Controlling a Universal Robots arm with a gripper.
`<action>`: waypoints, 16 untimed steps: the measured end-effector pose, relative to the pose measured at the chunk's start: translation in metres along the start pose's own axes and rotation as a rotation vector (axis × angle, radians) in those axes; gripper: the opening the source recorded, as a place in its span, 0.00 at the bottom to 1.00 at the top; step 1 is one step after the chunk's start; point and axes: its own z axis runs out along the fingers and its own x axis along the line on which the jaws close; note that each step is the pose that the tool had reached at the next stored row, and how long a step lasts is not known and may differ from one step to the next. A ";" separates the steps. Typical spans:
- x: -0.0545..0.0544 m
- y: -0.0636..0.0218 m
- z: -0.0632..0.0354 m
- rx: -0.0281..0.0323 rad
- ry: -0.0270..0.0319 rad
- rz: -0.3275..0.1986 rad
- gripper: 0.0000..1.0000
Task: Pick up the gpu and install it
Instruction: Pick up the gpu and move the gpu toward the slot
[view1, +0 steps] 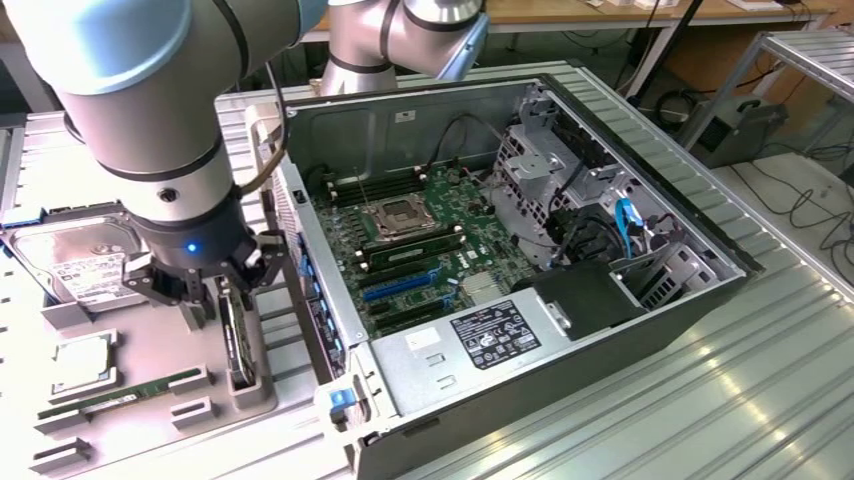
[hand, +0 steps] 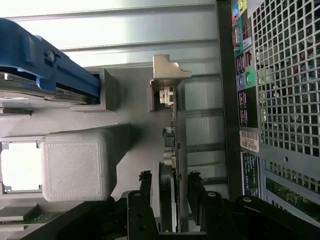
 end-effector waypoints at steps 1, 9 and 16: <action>0.000 0.0004 0.0015 0.0000 0.0000 0.000 0.42; 0.000 0.0010 0.0058 0.0002 0.0002 0.000 0.42; 0.000 0.0010 0.0058 0.0001 0.0001 0.000 0.30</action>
